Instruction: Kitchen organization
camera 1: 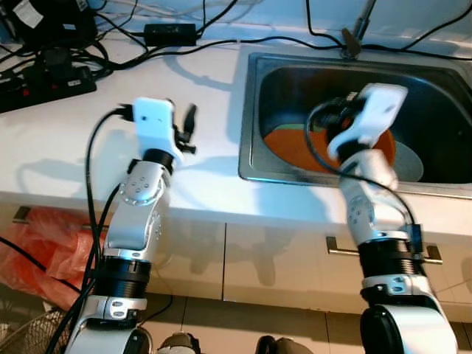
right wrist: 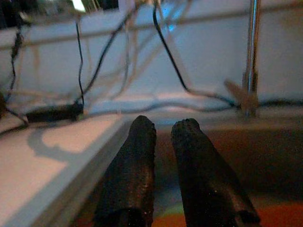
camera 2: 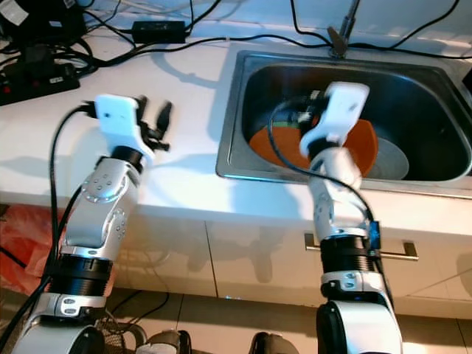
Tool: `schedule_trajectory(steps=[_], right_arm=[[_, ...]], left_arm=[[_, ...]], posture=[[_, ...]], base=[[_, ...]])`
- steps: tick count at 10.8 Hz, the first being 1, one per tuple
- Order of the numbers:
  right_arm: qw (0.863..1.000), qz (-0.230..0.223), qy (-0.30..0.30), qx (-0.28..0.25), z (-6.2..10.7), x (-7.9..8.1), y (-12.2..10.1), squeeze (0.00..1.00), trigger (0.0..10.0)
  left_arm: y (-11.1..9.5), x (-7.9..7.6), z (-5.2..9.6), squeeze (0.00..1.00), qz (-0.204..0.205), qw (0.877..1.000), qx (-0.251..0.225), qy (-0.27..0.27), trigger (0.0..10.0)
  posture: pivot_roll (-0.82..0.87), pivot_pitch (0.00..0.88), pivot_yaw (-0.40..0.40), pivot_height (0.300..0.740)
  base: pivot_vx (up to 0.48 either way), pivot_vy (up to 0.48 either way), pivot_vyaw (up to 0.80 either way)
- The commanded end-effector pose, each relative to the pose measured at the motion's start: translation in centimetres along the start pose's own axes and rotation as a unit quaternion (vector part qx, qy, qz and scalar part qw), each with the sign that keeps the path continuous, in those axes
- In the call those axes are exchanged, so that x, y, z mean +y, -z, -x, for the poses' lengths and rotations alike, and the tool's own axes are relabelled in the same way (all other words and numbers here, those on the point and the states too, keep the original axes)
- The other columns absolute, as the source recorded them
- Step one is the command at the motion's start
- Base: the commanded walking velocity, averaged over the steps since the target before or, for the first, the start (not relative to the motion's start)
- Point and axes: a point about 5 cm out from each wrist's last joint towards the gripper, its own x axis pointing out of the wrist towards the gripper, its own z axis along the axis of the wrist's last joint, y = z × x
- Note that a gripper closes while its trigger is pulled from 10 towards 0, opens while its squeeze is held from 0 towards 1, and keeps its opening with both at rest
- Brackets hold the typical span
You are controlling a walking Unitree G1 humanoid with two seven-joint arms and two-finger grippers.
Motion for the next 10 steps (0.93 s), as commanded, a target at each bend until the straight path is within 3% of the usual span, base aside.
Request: schedule_trajectory(steps=[1, 3, 6, 10], right_arm=[[1.0, 0.014, 0.005, -0.018, 0.1, -0.3, -0.8, 0.0, 10.0], [0.999, 0.012, 0.018, -0.029, 0.2, -0.7, -1.3, 0.0, 10.0], [1.0, 0.012, 0.017, -0.001, 0.8, -0.6, 0.2, 0.0, 10.0], [1.0, 0.017, 0.019, 0.004, 0.8, -0.7, 0.3, 0.0, 10.0]], left_arm=[[-0.8, 0.0, -0.1, 0.0, -0.007, 1.0, -0.022, -0.01, 10.0], [-1.3, -0.1, -0.3, 0.0, -0.014, 0.999, -0.041, -0.018, 10.0], [-0.8, -0.5, -0.2, 0.0, -0.021, 0.999, -0.037, -0.019, 10.0], [-0.7, -0.3, -0.2, 0.0, -0.023, 0.999, -0.038, -0.025, 10.0]], posture=[[0.05, 0.113, -0.025, 0.74], [0.04, 0.105, -0.022, 0.74], [0.04, 0.097, -0.022, 0.74], [0.04, 0.107, -0.023, 0.74]], base=[[0.0, 0.0, 0.0], [0.0, 0.0, 0.0], [0.0, 0.0, 0.0], [0.0, -0.306, 0.0]])
